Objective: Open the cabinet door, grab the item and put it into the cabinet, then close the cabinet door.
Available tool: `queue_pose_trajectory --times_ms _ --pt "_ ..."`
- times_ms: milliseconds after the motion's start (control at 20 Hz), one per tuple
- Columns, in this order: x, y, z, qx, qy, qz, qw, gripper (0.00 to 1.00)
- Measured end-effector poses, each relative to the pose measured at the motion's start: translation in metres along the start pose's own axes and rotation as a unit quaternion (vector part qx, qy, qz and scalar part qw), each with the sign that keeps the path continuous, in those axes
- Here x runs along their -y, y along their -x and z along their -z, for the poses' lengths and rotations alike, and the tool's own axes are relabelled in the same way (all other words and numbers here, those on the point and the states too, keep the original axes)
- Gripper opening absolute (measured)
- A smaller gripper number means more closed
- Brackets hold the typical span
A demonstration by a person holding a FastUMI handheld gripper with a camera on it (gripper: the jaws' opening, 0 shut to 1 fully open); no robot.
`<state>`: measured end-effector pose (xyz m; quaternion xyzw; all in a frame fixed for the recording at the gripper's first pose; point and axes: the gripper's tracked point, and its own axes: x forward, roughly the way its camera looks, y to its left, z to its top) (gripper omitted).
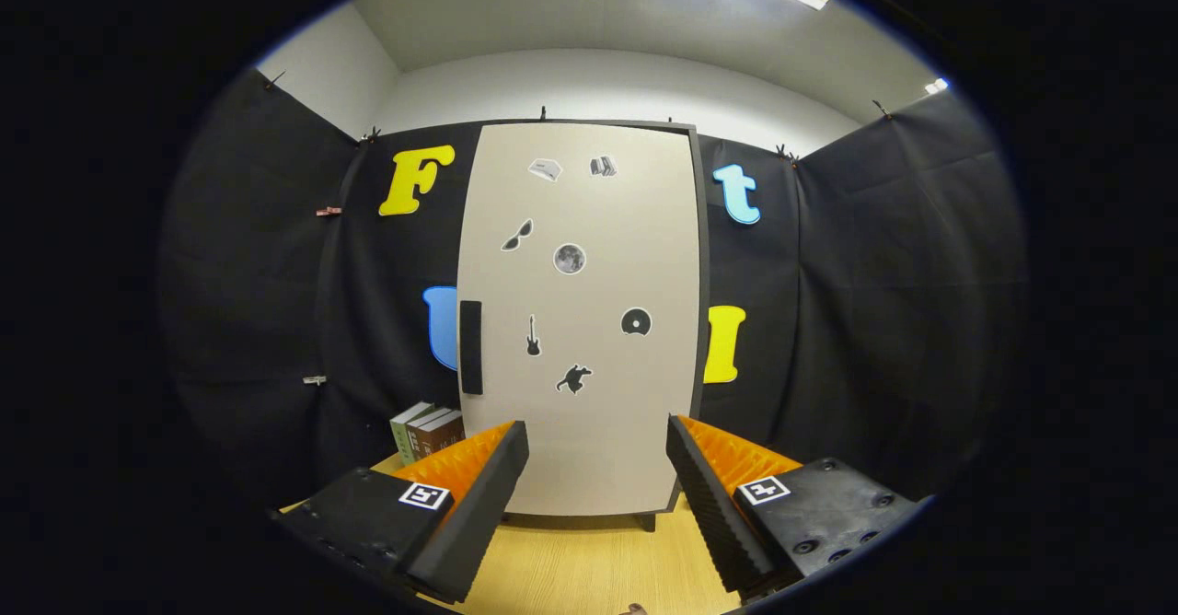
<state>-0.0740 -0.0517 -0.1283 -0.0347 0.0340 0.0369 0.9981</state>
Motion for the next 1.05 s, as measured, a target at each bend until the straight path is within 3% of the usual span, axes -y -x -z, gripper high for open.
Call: queue_pose_trajectory --times_ms 1050 --pt "0.001 -0.010 0.010 -0.012 0.013 0.007 1.000 0.98"
